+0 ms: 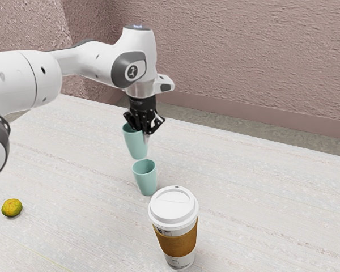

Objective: Place the left cup onto the right cup

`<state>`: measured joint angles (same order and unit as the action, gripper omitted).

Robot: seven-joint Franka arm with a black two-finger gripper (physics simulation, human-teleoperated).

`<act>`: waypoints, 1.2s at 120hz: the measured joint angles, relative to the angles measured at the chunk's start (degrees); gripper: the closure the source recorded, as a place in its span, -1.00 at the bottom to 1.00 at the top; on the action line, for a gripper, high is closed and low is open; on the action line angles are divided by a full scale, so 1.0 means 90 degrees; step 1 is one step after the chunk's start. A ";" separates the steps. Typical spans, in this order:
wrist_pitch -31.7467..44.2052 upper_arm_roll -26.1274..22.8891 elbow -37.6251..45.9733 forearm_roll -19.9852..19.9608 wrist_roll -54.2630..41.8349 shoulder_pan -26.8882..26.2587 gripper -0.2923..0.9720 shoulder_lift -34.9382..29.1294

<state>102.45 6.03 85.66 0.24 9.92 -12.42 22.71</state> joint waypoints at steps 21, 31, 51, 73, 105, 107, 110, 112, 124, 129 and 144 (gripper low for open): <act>0.0048 -0.0001 0.0217 0.0031 0.0159 -0.0067 0.70 -0.0075; 0.0093 -0.0007 0.0361 0.0035 0.0226 -0.0124 0.70 -0.0166; 0.0160 -0.0010 0.0467 0.0039 0.0353 -0.0209 0.70 -0.0194; 0.0336 -0.0010 0.0552 0.0040 0.0482 -0.0211 0.70 -0.0146; 0.0566 -0.0010 0.0571 0.0040 0.0618 -0.0211 0.70 -0.0056; 0.0580 -0.0010 0.0574 0.0040 0.0625 -0.0211 0.70 -0.0050; 0.0602 -0.0010 0.0577 0.0040 0.0635 -0.0209 0.70 -0.0040; 0.0615 -0.0010 0.0579 0.0040 0.0641 -0.0207 0.70 -0.0035; 0.0677 -0.0010 0.0653 0.0039 0.0676 -0.0195 0.70 -0.0019; 0.0696 -0.0010 0.0673 0.0038 0.0690 -0.0193 0.70 -0.0015; 0.0775 -0.0010 0.0760 0.0034 0.0725 -0.0190 0.70 -0.0011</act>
<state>109.42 5.95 92.49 0.54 16.45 -14.12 22.61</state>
